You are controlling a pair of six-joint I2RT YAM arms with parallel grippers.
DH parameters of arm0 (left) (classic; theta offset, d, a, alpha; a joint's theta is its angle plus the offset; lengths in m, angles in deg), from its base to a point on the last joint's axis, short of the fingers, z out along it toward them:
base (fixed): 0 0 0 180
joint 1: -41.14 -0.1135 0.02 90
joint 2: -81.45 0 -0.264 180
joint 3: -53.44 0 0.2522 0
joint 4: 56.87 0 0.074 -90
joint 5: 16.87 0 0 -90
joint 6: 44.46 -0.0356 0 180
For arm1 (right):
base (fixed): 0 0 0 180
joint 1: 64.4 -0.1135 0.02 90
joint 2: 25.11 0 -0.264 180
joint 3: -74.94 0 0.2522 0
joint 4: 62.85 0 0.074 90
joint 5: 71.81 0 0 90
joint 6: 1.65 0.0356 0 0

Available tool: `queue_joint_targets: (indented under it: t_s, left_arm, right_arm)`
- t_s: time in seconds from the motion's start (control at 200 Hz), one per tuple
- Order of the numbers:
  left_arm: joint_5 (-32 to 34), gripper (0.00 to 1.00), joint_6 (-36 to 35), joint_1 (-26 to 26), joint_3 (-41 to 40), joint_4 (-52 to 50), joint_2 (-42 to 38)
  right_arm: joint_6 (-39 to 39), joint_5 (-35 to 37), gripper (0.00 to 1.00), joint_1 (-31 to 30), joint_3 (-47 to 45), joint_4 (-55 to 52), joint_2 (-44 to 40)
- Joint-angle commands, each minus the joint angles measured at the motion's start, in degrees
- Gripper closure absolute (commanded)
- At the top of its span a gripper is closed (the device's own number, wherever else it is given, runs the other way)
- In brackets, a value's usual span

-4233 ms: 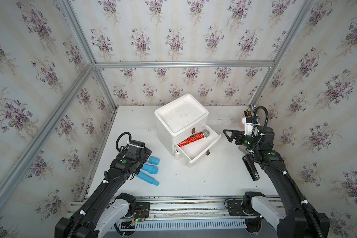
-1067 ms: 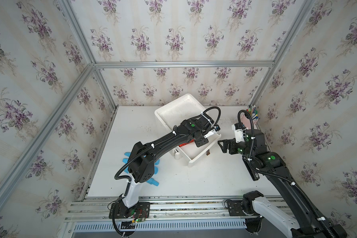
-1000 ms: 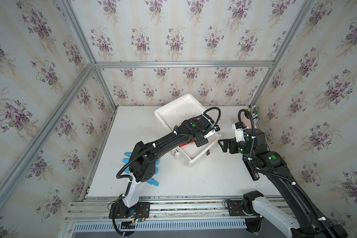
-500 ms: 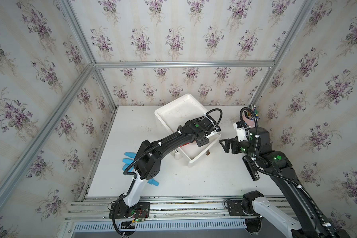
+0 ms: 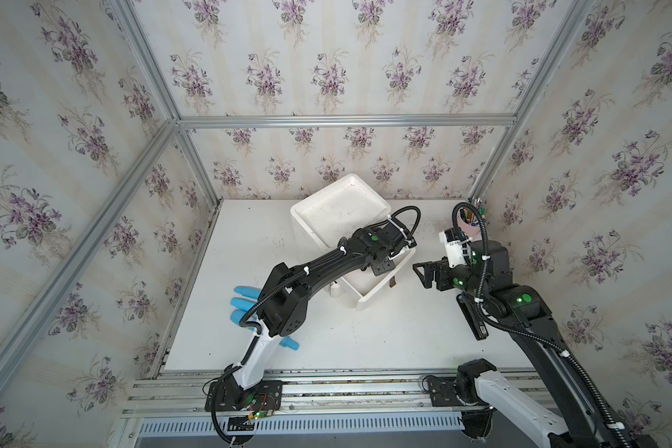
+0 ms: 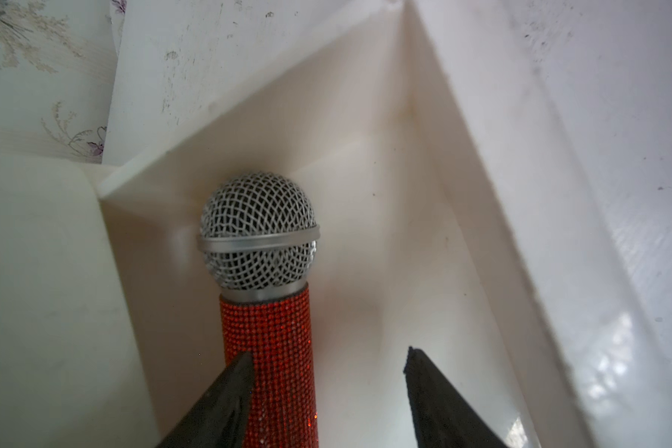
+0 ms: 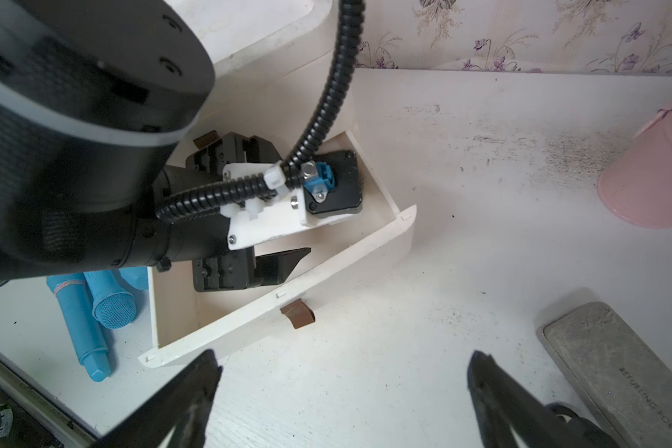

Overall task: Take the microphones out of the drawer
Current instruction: Pick up the microphone from the drawer.

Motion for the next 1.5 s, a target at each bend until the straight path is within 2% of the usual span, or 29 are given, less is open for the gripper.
queue_joint_targets:
  t_s: [0.0, 0.13, 0.375, 0.599, 0.924, 1.419, 1.494]
  left_arm:
    - [0.92, 0.3, -0.65, -0.16, 0.05, -3.28, 1.13]
    - [4.99, 0.24, -1.46, 0.52, 0.23, -3.18, 1.84]
    - [10.49, 0.21, -3.12, 1.59, 1.81, -2.98, 3.36]
    - [9.5, 0.19, -3.19, 1.87, 2.2, -2.37, 3.39]
    - [2.1, 0.29, -5.04, 1.21, -0.19, -5.05, -0.11]
    - [-2.75, 0.59, -5.33, -0.77, -0.78, -7.81, -1.37]
    - [-2.54, 0.55, -5.24, -1.1, -0.79, -7.95, -1.03]
  right_arm:
    - [-0.98, -0.9, 0.02, 0.06, 0.31, 1.22, 0.07]
    - [-0.85, -1.34, 0.02, 0.06, 0.18, 1.76, 0.07]
    - [-0.45, -1.94, 0.02, 0.05, -0.96, 2.31, -0.79]
    - [-0.63, -1.76, 0.02, 0.06, -1.43, 2.04, -1.14]
    - [-0.8, -1.72, 0.02, 0.06, -1.7, 2.33, -1.33]
    - [-0.81, -1.9, 0.02, 0.05, -1.7, 2.64, -1.07]
    - [-0.81, -2.0, 0.02, 0.03, -1.7, 2.65, -0.98]
